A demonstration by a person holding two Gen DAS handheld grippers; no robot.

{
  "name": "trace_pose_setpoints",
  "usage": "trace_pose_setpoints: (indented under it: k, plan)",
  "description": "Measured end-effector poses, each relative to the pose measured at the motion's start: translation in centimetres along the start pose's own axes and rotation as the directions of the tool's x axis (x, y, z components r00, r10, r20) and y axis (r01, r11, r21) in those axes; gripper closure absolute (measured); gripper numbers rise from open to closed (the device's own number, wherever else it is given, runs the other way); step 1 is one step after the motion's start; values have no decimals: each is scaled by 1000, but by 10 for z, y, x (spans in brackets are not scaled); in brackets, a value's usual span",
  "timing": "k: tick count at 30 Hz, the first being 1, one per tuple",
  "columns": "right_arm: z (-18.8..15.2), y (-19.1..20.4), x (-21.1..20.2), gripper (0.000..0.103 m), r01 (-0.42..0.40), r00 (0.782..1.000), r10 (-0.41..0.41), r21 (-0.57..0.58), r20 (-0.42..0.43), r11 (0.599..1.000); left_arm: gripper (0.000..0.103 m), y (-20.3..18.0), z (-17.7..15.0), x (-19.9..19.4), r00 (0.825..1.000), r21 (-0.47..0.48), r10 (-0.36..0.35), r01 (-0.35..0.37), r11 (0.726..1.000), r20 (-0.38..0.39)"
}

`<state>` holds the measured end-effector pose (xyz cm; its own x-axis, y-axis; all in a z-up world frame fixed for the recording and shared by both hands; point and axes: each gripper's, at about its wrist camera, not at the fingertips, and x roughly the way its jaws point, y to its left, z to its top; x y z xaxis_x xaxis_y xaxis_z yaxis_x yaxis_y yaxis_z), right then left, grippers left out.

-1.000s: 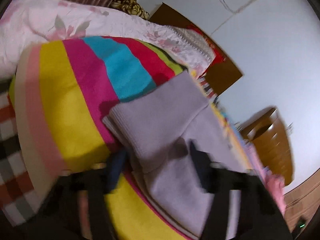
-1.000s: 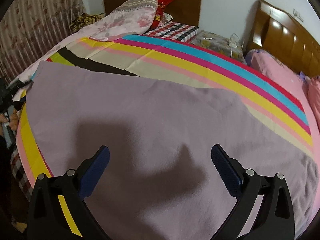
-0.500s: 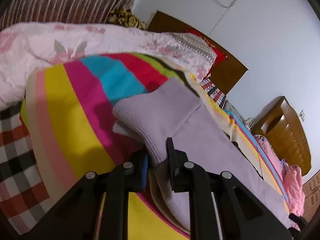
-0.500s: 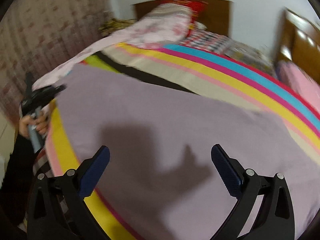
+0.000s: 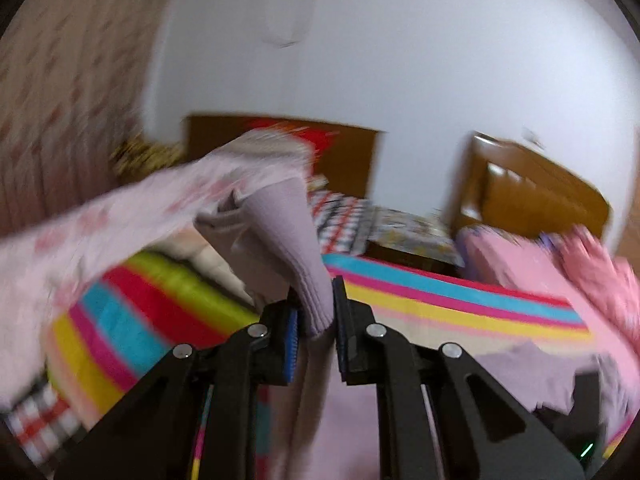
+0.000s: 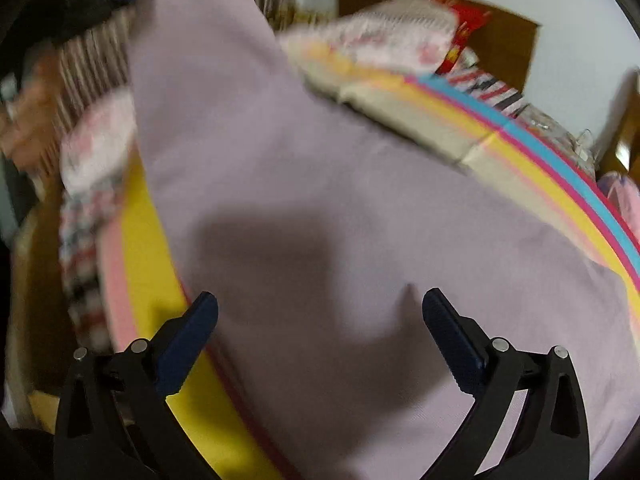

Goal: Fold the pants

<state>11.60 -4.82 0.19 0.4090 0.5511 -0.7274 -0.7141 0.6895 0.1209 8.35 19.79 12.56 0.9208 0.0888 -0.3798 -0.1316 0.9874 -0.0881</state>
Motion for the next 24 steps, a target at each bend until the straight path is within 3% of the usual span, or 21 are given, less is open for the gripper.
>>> trace_pose_setpoints:
  k: [2, 5, 7, 8, 10, 11, 13, 15, 17, 19, 20, 22, 24]
  plan:
    - [-11, -36, -43, 5, 30, 992, -44, 115, 119, 993, 89, -60, -3, -2, 997, 117, -77, 76, 990, 3]
    - [-37, -96, -98, 5, 125, 963, -191, 312, 192, 942, 88, -134, -29, 4, 981, 238, -186, 194, 952, -55]
    - [-63, -133, -132, 5, 180, 938, -287, 434, 195, 883, 88, -177, -58, 14, 957, 295, -255, 286, 912, -141]
    - [-73, -144, -142, 5, 202, 928, -321, 468, 189, 860, 88, -200, -79, 23, 935, 320, -279, 338, 885, -216]
    - [-99, -167, -163, 5, 243, 909, -385, 544, 161, 803, 88, -234, -121, 42, 890, 374, -274, 409, 832, -364]
    - [-106, -172, -168, 5, 246, 905, -395, 566, 155, 787, 87, -245, -138, 47, 877, 405, -255, 424, 810, -408]
    - [-124, -182, -172, 5, 236, 905, -401, 617, 142, 751, 74, -253, -156, 43, 882, 465, -229, 419, 780, -411]
    - [-133, -183, -170, 5, 191, 920, -363, 642, 146, 742, 25, -247, -158, 34, 886, 477, -247, 425, 769, -391]
    - [-133, -177, -157, 5, 119, 941, -294, 650, 168, 750, 14, -232, -149, 13, 898, 484, -299, 427, 764, -322]
    - [-126, -169, -136, 5, 56, 960, -219, 642, 177, 765, 5, -216, -140, -2, 918, 490, -302, 393, 779, -257]
    - [-119, -162, -121, 5, 17, 970, -167, 633, 179, 774, 3, -200, -135, -6, 940, 486, -263, 337, 807, -216]
    - [-104, -144, -90, 5, -65, 984, -52, 614, 170, 787, 3, -172, -133, -5, 969, 471, -163, 234, 850, -189]
    - [-92, -129, -61, 5, -143, 986, 61, 606, 153, 782, 3, -146, -133, 4, 977, 452, -72, 157, 878, -199]
